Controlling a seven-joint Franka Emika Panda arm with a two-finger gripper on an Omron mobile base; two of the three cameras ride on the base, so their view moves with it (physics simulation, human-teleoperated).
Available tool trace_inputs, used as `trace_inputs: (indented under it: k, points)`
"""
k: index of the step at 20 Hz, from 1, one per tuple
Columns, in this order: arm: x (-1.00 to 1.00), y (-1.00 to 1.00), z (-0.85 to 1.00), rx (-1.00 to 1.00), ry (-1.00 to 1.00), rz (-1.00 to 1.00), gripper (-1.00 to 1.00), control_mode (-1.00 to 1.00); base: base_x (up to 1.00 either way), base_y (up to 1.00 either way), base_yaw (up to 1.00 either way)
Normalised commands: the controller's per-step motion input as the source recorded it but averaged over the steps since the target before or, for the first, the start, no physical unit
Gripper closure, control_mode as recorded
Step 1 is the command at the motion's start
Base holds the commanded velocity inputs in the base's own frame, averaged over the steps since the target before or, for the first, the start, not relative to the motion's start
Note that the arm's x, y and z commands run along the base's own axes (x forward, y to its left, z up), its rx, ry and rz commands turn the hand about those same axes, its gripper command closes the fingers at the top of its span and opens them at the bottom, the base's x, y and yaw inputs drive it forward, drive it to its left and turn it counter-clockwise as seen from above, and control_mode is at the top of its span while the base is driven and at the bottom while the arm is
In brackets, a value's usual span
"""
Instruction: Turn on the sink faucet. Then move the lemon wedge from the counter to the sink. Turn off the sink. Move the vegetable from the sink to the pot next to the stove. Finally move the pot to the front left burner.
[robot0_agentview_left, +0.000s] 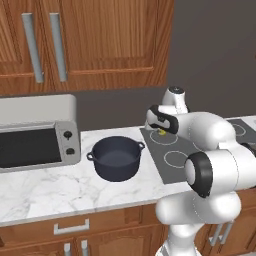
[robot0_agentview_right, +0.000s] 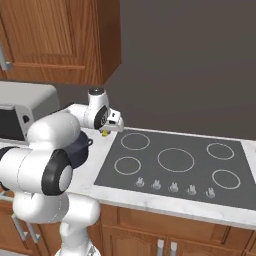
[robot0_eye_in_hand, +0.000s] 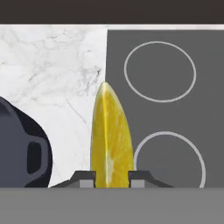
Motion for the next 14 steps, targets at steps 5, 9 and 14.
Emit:
trace_inputs:
  k: [5,9,14]
  points:
    - [0.0,0.0,0.0,0.0,0.0,0.0,1.0,1.0,0.41,0.08,0.0]
    - [0.0,0.0,0.0,0.0,0.0,0.0,1.0,1.0,0.17,0.0,0.0]
    - [0.0,0.0,0.0,0.0,0.0,0.0,1.0,1.0,0.0,0.0,0.0]
